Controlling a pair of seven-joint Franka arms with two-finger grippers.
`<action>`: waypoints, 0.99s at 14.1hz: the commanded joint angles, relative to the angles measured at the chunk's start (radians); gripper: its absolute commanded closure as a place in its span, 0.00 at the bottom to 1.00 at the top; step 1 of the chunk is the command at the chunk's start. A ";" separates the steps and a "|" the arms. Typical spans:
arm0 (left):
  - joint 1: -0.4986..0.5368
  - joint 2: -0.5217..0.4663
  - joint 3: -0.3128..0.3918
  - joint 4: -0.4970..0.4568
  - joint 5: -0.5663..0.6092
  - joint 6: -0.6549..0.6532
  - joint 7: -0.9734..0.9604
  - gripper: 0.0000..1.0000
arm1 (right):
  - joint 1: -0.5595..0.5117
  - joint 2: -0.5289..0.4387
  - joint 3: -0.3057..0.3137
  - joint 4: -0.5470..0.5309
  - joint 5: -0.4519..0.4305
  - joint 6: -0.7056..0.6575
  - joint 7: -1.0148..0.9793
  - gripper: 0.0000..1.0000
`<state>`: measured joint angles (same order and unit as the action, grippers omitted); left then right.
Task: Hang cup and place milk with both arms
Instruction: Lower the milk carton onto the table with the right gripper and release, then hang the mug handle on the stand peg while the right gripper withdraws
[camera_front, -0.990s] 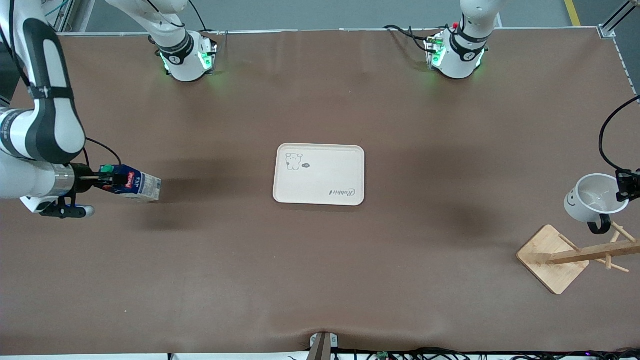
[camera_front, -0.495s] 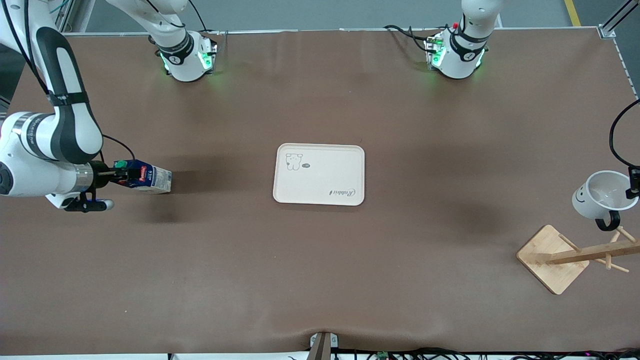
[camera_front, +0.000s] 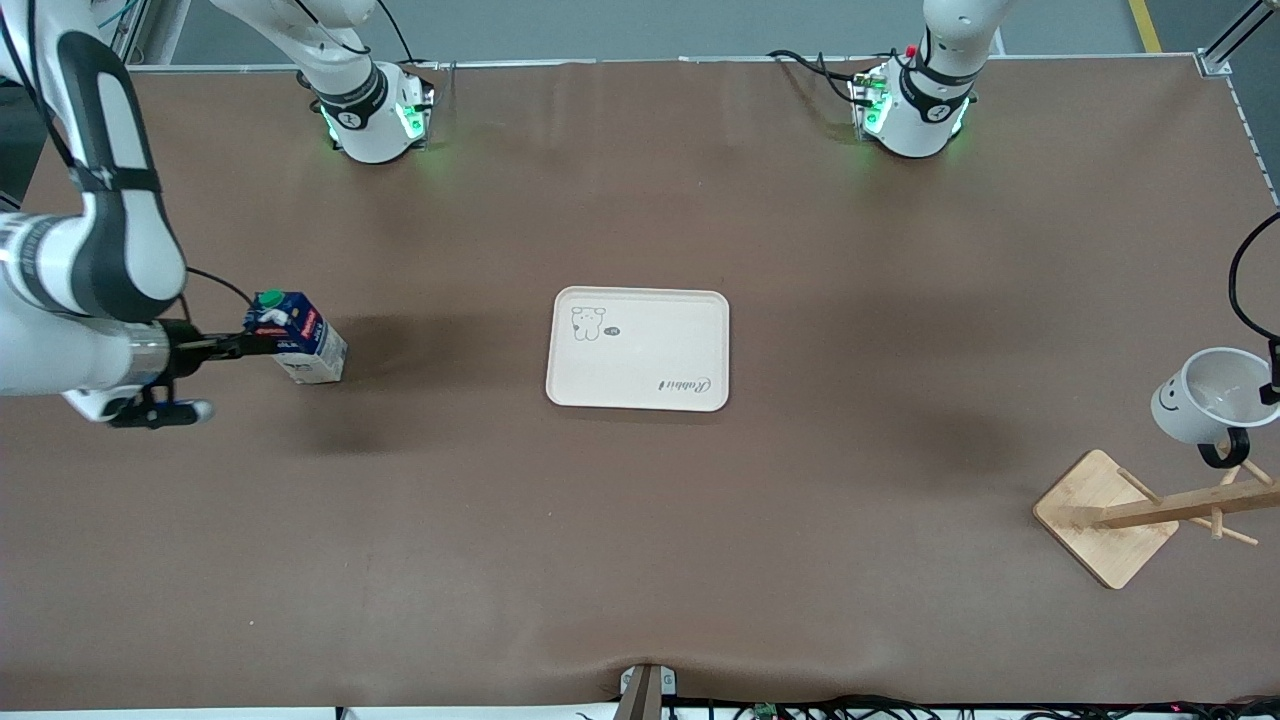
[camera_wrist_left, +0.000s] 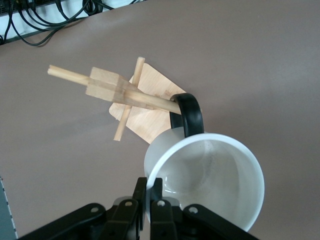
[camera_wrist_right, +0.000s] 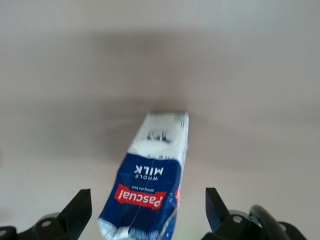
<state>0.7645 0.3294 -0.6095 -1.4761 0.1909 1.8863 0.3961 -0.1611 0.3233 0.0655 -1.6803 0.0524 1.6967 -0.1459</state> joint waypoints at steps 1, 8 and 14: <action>0.009 0.040 -0.009 0.051 -0.022 -0.004 0.027 1.00 | -0.006 0.022 0.002 0.241 -0.019 -0.110 0.009 0.00; -0.007 0.076 -0.009 0.054 -0.014 0.066 -0.015 0.38 | 0.037 -0.102 0.005 0.365 -0.032 -0.218 0.014 0.00; -0.037 0.042 -0.021 0.048 -0.008 0.054 -0.258 0.00 | 0.147 -0.403 0.004 -0.029 -0.034 -0.104 0.362 0.00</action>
<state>0.7437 0.3940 -0.6272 -1.4333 0.1909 1.9539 0.2120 -0.0360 0.0132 0.0730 -1.6023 0.0486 1.5763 0.0806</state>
